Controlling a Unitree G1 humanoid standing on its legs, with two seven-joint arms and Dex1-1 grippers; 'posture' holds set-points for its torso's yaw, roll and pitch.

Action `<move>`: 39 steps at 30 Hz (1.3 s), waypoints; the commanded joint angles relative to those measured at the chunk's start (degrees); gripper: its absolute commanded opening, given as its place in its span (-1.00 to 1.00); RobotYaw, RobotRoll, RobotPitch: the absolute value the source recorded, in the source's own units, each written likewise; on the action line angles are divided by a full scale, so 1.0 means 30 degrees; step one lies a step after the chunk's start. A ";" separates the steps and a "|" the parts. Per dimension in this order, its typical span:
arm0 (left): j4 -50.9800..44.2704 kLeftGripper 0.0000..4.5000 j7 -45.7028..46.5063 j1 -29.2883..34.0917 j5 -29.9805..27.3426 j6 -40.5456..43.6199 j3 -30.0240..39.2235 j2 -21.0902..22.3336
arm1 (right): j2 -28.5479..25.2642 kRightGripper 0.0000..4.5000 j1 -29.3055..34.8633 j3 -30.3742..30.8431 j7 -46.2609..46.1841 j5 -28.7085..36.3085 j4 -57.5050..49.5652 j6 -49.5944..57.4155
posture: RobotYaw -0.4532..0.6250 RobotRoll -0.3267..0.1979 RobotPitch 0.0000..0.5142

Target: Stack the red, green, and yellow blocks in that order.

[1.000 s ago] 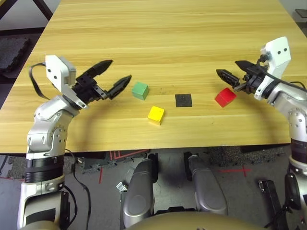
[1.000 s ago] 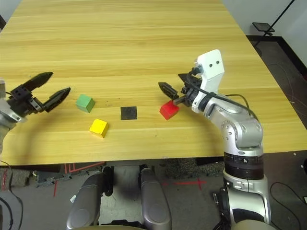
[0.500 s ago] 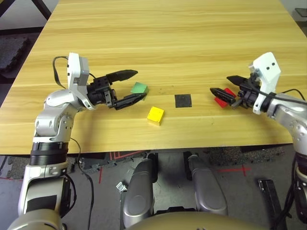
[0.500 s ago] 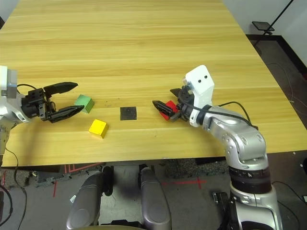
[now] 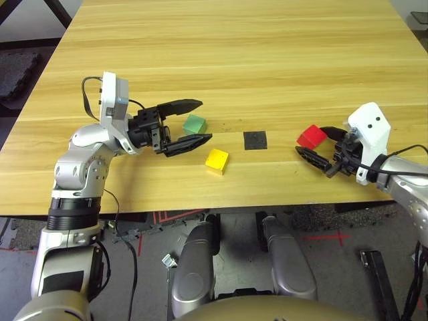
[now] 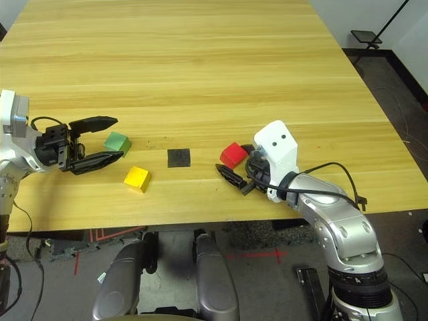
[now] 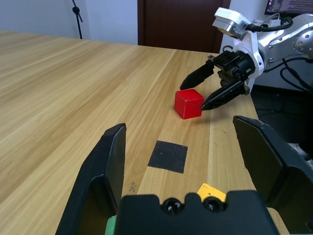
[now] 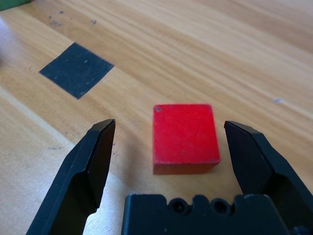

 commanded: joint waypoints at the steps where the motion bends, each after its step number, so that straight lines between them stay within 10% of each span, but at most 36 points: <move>1: -0.0348 0.98 0.0059 0.0304 -0.0074 0.0267 -0.0291 -0.0111 | -0.0208 1.00 0.0448 -0.0182 0.0186 -0.0145 0.0111 -0.0192 | 0.19 0.11 0.10; 16: -0.0326 0.98 0.0344 -0.0181 0.0042 0.0477 -0.0420 -0.0214 | -0.0266 1.00 0.1646 0.0429 0.1007 -0.1331 0.1494 -0.2127 | 0.21 0.20 0.15; 24: -0.0626 1.00 0.0622 0.0072 -0.0014 0.0609 -0.0630 -0.0501 | 0.0356 -0.08 0.0878 0.0896 0.1015 -0.2032 0.2534 -0.3284 | 0.21 0.24 0.12; 39: -0.0369 1.00 0.0750 -0.0212 0.0099 0.0651 -0.0691 -0.0536 | -0.1160 -0.10 -0.3127 0.1277 0.5737 -0.1061 0.4663 -0.4828 | 0.22 0.27 0.08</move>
